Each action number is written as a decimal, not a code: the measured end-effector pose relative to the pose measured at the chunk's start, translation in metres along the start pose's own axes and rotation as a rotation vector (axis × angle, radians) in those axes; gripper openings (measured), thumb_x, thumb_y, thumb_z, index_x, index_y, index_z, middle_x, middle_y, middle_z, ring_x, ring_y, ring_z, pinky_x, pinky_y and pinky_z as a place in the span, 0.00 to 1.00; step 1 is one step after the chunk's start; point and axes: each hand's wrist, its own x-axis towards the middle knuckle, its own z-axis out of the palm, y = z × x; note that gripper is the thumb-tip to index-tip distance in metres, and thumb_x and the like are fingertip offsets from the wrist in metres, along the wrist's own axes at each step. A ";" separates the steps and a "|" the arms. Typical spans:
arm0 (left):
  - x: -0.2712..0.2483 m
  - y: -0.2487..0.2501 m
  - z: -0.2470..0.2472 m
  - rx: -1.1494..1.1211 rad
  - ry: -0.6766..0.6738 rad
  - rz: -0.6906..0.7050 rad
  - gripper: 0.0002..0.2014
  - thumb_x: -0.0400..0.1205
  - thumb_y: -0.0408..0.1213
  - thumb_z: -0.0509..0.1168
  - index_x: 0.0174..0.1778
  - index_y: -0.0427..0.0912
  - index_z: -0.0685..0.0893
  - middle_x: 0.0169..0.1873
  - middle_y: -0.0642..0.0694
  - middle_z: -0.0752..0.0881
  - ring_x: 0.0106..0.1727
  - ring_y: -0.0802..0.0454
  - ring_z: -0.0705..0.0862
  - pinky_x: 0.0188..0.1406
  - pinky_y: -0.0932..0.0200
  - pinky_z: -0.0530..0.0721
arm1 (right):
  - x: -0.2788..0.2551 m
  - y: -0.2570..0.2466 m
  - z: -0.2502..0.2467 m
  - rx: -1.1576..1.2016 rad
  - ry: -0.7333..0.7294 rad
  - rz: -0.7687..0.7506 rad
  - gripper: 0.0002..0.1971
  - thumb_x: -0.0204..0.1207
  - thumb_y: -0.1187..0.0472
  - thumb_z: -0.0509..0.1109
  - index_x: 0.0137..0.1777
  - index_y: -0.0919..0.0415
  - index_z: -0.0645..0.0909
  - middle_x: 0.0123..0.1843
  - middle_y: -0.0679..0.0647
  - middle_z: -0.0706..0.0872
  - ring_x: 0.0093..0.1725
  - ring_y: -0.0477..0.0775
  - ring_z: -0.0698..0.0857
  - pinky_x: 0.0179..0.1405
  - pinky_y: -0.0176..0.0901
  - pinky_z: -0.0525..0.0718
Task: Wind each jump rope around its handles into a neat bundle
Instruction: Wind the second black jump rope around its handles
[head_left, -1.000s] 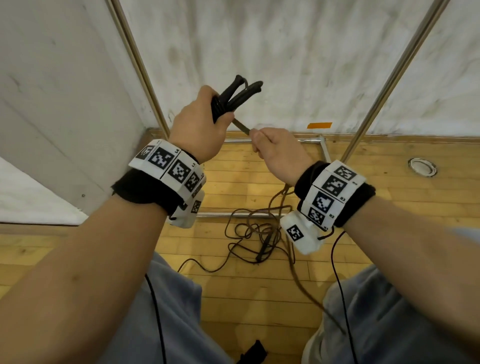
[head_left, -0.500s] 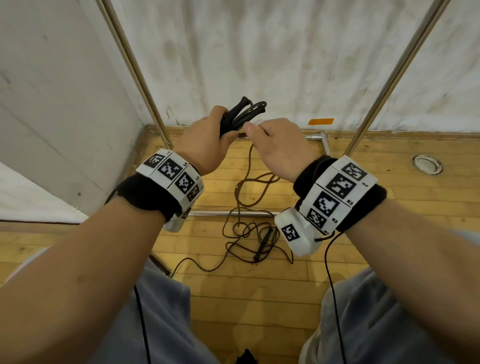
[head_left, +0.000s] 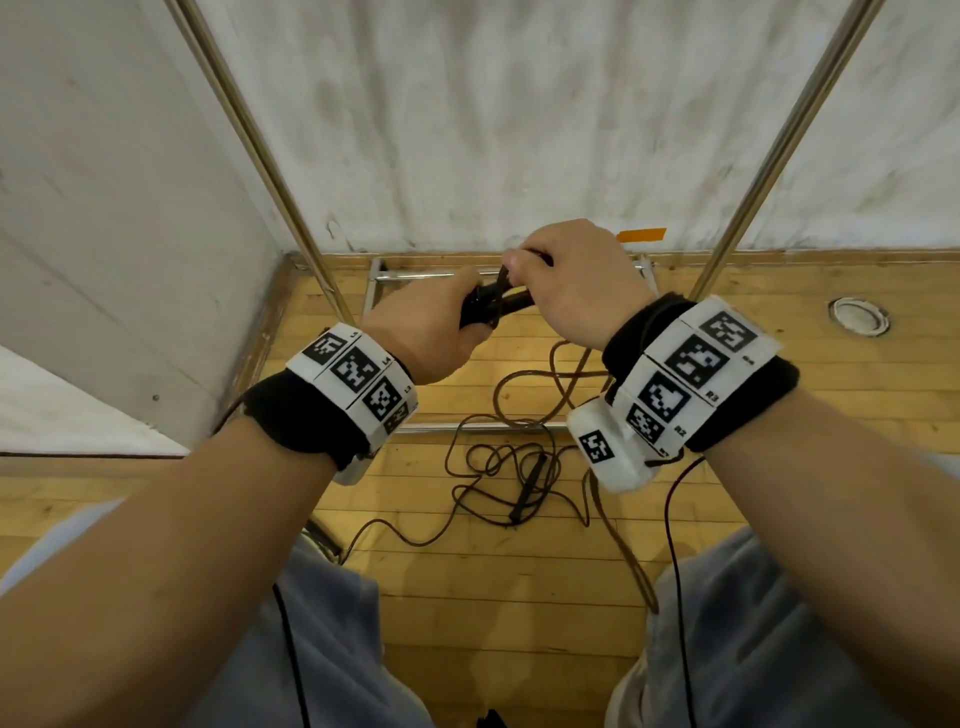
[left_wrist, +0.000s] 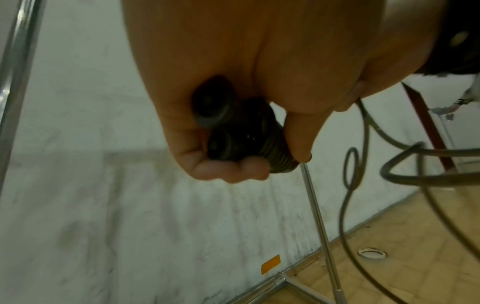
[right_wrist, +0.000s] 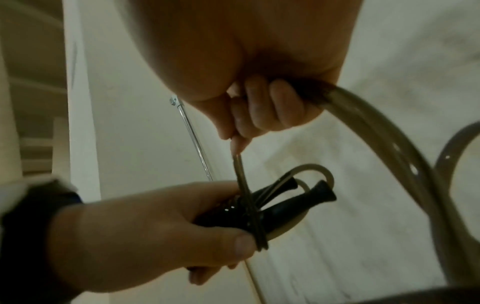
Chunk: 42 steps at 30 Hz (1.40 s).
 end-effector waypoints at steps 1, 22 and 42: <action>-0.001 0.004 0.001 0.011 -0.001 0.026 0.15 0.80 0.49 0.66 0.60 0.51 0.74 0.44 0.53 0.83 0.33 0.58 0.75 0.26 0.64 0.68 | 0.001 0.001 -0.001 -0.047 0.020 -0.003 0.19 0.83 0.52 0.59 0.40 0.65 0.84 0.27 0.49 0.75 0.26 0.45 0.72 0.22 0.30 0.66; -0.031 0.026 -0.029 -0.385 0.206 0.213 0.08 0.75 0.53 0.67 0.44 0.57 0.77 0.28 0.60 0.77 0.31 0.71 0.78 0.26 0.75 0.69 | 0.005 0.031 -0.013 0.559 -0.276 0.271 0.18 0.82 0.49 0.61 0.34 0.59 0.76 0.24 0.50 0.72 0.26 0.48 0.68 0.29 0.38 0.71; -0.017 0.024 -0.038 -0.676 0.341 -0.070 0.11 0.79 0.47 0.68 0.51 0.44 0.82 0.37 0.49 0.86 0.33 0.51 0.83 0.38 0.51 0.83 | 0.006 0.014 0.034 -0.155 0.145 0.008 0.12 0.82 0.56 0.62 0.58 0.57 0.85 0.47 0.54 0.78 0.47 0.53 0.77 0.43 0.42 0.70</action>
